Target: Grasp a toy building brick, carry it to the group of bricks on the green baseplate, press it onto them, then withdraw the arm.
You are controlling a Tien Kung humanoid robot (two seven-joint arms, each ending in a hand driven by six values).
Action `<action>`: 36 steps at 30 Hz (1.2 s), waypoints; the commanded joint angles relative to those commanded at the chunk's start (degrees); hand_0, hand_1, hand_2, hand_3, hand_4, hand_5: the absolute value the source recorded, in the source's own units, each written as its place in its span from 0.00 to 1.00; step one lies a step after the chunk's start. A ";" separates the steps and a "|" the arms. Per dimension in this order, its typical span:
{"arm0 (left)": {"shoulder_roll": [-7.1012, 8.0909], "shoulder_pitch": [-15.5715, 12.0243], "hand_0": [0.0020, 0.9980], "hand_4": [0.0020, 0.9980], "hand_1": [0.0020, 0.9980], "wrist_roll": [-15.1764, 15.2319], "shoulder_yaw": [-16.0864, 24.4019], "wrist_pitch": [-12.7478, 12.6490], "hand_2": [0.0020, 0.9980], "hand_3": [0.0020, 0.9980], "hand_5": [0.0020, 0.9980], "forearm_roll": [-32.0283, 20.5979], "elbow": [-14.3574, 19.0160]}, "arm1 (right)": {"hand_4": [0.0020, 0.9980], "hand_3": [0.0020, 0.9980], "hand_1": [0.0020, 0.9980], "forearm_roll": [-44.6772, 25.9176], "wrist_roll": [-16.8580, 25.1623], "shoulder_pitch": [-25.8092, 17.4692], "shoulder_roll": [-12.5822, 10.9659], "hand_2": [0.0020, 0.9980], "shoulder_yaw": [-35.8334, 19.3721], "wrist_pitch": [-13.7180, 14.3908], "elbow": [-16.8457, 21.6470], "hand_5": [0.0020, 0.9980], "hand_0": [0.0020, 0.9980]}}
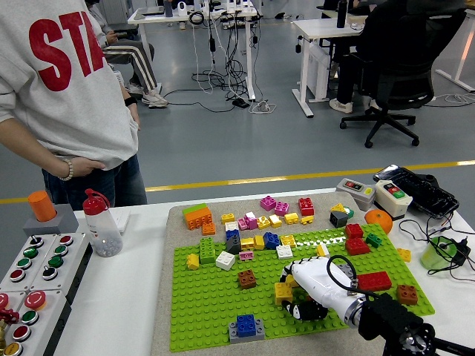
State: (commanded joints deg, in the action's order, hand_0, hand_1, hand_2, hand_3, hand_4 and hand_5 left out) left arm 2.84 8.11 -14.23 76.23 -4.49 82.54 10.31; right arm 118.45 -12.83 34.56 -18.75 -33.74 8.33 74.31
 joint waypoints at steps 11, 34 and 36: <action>-0.03 -0.37 0.66 0.29 0.69 -0.11 0.25 0.01 0.68 0.58 1.00 0.46 0.00 | 0.59 0.56 0.73 -1.93 -1.27 -1.16 -1.30 0.73 -2.10 0.66 8.92 0.26 0.67; 0.17 -0.10 0.66 0.29 0.69 0.12 0.24 0.01 0.68 0.58 1.00 0.12 0.00 | 0.57 0.55 0.72 -3.72 -6.55 -0.98 -1.84 0.72 2.18 -3.48 21.07 0.23 0.66; 0.18 -0.05 0.66 0.29 0.69 0.12 0.24 0.02 0.68 0.58 1.00 0.11 0.00 | 0.56 0.55 0.72 -3.69 -6.65 -0.91 -1.66 0.72 2.55 -3.57 21.10 0.23 0.66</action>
State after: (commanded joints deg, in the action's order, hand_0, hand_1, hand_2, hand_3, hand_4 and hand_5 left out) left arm 3.02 8.06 -14.10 76.47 -4.48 82.65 10.31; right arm 114.76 -19.48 33.65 -20.41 -31.18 4.76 95.41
